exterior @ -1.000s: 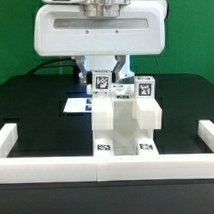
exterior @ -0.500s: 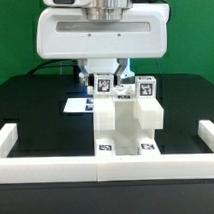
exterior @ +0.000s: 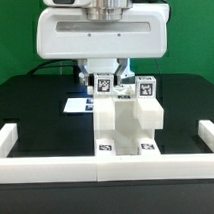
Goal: Assemble chair
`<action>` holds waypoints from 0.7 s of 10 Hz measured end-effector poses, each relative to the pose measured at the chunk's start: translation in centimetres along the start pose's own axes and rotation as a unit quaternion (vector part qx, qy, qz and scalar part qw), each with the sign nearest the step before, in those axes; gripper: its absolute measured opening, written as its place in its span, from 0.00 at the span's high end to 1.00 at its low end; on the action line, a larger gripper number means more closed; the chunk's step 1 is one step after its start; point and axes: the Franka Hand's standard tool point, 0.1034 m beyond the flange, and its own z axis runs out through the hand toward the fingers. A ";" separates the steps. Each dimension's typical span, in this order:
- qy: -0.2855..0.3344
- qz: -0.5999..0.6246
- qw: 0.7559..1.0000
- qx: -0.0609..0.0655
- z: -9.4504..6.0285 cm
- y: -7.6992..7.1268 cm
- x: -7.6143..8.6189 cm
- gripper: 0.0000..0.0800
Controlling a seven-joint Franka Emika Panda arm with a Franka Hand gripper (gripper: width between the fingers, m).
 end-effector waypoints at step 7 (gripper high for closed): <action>0.000 0.047 0.999 0.000 0.0 0.0 0.0 0.64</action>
Offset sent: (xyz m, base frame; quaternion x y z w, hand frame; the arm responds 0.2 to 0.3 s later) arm 0.0000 0.0000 0.0000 0.0000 0.0000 0.0650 0.9979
